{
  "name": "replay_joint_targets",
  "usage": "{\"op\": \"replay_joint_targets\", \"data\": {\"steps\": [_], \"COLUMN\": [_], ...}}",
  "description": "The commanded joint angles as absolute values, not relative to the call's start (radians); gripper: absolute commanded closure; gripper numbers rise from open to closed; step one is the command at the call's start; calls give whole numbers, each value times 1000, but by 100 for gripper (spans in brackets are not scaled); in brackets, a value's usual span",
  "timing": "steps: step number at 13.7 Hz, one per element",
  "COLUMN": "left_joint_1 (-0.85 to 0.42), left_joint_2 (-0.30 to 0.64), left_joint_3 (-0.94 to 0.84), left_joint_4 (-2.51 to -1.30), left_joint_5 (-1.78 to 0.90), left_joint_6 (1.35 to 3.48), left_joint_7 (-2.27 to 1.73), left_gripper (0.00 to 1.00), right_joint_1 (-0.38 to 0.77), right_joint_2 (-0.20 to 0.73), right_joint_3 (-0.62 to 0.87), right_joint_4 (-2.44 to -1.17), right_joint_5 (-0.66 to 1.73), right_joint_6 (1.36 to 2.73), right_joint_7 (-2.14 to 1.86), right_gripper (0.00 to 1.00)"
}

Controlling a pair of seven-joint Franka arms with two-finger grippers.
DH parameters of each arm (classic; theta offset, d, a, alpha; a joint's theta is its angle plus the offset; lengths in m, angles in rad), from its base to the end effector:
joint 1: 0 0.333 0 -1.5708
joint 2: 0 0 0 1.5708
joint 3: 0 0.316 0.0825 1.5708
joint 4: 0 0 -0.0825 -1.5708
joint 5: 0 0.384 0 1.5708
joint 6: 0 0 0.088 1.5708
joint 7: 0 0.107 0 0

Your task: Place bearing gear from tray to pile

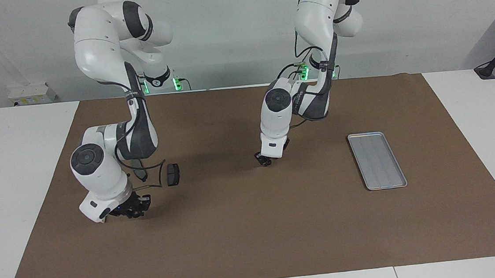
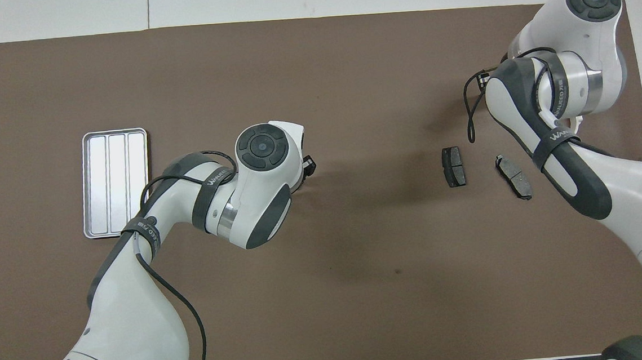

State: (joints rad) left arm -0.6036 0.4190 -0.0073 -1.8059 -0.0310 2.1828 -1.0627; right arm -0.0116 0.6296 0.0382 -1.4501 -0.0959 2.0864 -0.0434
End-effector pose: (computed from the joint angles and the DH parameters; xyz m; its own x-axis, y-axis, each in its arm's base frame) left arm 0.5257 -0.3691 0.3093 0.8901 0.4535 -0.0447 0.4529 -0.8912 -0.0236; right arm 0.7171 0.0094 0.3187 0.9940 0.1095 0.0035 0.1091 -0.9921 0.0614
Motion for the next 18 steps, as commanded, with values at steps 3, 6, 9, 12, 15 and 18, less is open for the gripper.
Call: {"op": "replay_joint_targets", "data": {"steps": [3,6,9,12,15,18], "left_joint_1": [-337,-175,-48,-20,53,67], "left_joint_2": [106,22,-67,-100,-95,-28], "left_joint_3": [-1,5,5,5,-60,-67], "left_joint_4": [-1905,-1884,-1885,-1888,-1891,-1823], "left_joint_5": [-15,-15,-17,-17,-18,-21], "left_joint_6": [1973,1849,1773,1733,1766,1766], "left_joint_7": [-744,-479,-297,-272,-270,-253], "left_gripper": [0,0,0,0,0,0], "right_joint_1": [-29,-29,-28,17,139,306], "right_joint_2": [629,629,626,585,519,518], "right_joint_3": [55,55,54,54,58,64], "right_joint_4": [-1506,-1529,-1529,-1510,-1467,-1398], "right_joint_5": [-106,-106,-106,-106,-91,-43], "right_joint_6": [2183,2207,2200,2087,1932,1856], "right_joint_7": [-64,-64,-63,-34,189,559], "right_gripper": [100,100,0,0,0,0]}}
